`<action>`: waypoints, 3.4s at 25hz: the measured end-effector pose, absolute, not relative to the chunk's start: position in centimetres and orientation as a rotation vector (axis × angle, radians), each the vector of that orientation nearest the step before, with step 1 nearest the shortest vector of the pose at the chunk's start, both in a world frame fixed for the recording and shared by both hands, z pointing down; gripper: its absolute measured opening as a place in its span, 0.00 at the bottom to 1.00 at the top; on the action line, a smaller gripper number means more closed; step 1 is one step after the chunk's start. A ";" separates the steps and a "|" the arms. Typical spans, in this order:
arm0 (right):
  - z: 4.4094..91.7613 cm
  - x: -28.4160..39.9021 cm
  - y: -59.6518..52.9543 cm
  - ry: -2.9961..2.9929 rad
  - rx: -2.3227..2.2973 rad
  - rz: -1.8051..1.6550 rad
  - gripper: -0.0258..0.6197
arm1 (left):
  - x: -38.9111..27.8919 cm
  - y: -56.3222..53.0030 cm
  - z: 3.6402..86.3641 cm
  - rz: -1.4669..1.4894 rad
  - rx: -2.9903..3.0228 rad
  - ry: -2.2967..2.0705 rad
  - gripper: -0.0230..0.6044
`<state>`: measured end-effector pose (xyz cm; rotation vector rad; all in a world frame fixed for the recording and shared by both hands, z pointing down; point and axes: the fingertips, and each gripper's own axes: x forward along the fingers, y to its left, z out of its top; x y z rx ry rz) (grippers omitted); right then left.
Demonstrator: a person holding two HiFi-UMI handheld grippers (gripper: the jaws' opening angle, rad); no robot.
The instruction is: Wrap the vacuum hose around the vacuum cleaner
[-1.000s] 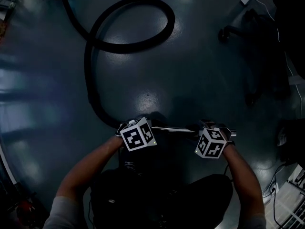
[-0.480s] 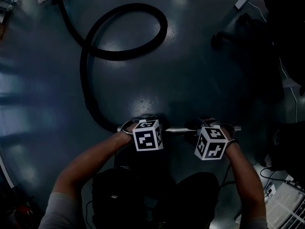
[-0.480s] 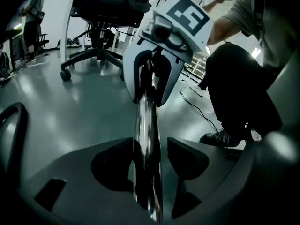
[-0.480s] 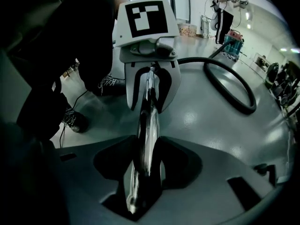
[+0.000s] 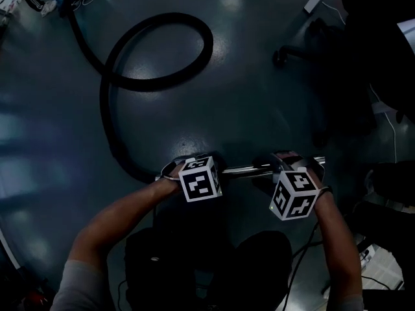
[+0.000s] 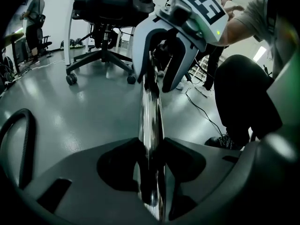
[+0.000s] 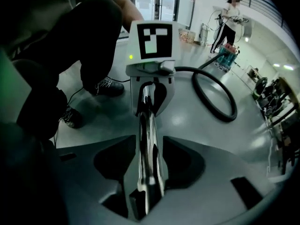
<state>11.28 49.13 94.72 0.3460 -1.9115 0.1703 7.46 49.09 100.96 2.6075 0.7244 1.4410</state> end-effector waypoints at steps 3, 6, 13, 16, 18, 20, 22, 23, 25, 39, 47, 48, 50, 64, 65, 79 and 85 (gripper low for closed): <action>90.6 12.4 47.6 -1.972 0.509 0.154 0.30 | 7.8 47.7 100.2 1.427 2.609 0.675 0.32; 85.9 14.0 45.5 -2.023 0.779 0.133 0.30 | 8.7 45.8 98.0 1.379 2.633 0.598 0.32; 75.9 13.2 41.6 -2.075 1.117 0.178 0.30 | 6.5 41.8 90.3 1.346 2.678 0.491 0.32; 70.3 10.5 40.2 -2.145 1.159 0.194 0.30 | 5.1 40.4 86.5 1.365 2.674 0.476 0.32; 67.0 8.9 39.5 -2.180 1.159 0.209 0.30 | 4.6 39.7 83.9 1.366 2.670 0.474 0.32; 63.9 7.5 38.6 -2.207 1.154 0.220 0.30 | 4.2 39.2 81.2 1.357 2.660 0.480 0.32; 60.8 6.5 37.6 -2.226 1.154 0.224 0.30 | 3.8 38.8 78.6 1.339 2.653 0.481 0.32; 59.3 6.2 37.1 -2.232 1.156 0.222 0.30 | 3.7 38.5 77.3 1.327 2.652 0.478 0.32; 55.9 5.9 36.1 -2.237 1.161 0.209 0.30 | 3.6 37.7 74.7 1.303 2.650 0.465 0.32; 32.8 2.8 28.1 -2.267 1.191 0.052 0.30 | 3.7 31.3 54.2 1.138 2.656 0.358 0.32; 27.2 3.4 26.5 -2.348 1.139 -0.026 0.30 | 5.0 28.6 48.8 1.195 2.674 0.224 0.32; 26.4 3.7 26.2 -2.354 1.127 -0.033 0.30 | 5.4 28.2 48.0 1.209 2.672 0.209 0.32; 24.6 4.3 25.6 -2.376 1.106 -0.053 0.30 | 6.0 27.3 46.5 1.229 2.669 0.175 0.32; 19.9 7.7 24.5 -2.488 1.013 0.025 0.30 | 6.5 19.5 34.0 1.083 2.587 -0.248 0.32; 20.4 7.8 24.3 -2.487 1.000 0.046 0.30 | 6.4 19.0 33.1 1.061 2.593 -0.277 0.32; 27.3 2.9 17.5 -2.398 0.982 0.349 0.30 | 1.8 13.1 22.2 0.891 2.703 -0.424 0.32; 27.7 -0.6 12.0 -2.389 1.018 0.397 0.39 | -0.4 10.1 19.2 0.842 2.690 -0.359 0.32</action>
